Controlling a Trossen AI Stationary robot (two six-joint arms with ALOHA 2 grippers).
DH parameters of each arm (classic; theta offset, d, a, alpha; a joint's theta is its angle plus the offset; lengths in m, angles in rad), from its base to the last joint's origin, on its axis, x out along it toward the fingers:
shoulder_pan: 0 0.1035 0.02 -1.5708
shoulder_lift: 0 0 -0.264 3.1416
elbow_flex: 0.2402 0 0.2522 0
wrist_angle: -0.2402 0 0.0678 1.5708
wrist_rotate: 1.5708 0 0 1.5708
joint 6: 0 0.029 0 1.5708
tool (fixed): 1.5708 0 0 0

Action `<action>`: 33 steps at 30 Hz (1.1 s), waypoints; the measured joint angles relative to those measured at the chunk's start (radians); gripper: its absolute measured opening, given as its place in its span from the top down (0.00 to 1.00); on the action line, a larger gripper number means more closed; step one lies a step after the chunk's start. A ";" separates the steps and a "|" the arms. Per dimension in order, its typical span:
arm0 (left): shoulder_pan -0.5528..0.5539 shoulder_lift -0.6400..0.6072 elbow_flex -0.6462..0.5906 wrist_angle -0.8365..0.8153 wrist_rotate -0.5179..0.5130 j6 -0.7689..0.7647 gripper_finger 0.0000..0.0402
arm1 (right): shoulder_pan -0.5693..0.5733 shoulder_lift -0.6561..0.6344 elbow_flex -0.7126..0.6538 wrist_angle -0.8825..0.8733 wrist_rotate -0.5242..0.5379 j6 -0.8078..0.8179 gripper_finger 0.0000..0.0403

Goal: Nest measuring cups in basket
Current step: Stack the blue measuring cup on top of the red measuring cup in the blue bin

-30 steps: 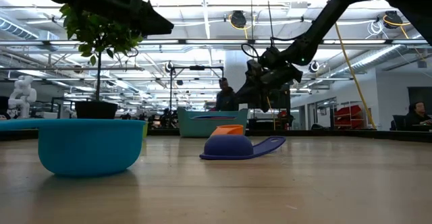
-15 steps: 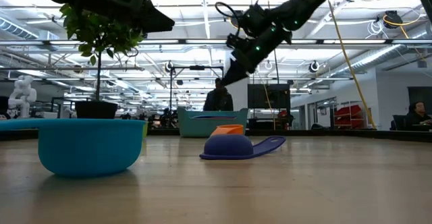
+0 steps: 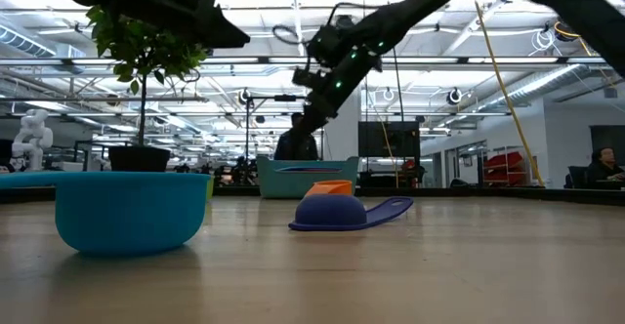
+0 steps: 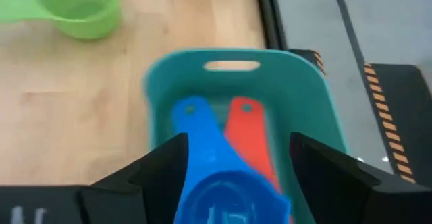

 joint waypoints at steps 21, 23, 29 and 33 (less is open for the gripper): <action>0.027 0.000 0.000 -0.062 -0.019 -0.003 0.48 | -0.001 0.139 0.131 -0.129 0.051 -0.077 0.11; 0.027 0.000 0.000 -0.061 -0.019 -0.003 0.48 | -0.001 0.139 0.131 -0.135 0.051 -0.088 0.12; 0.027 0.000 0.000 -0.056 -0.019 -0.002 0.48 | -0.006 0.149 0.131 -0.159 0.043 -0.140 0.16; 0.027 0.000 0.000 -0.058 -0.019 0.000 0.48 | -0.007 0.154 0.130 -0.207 0.050 -0.150 0.18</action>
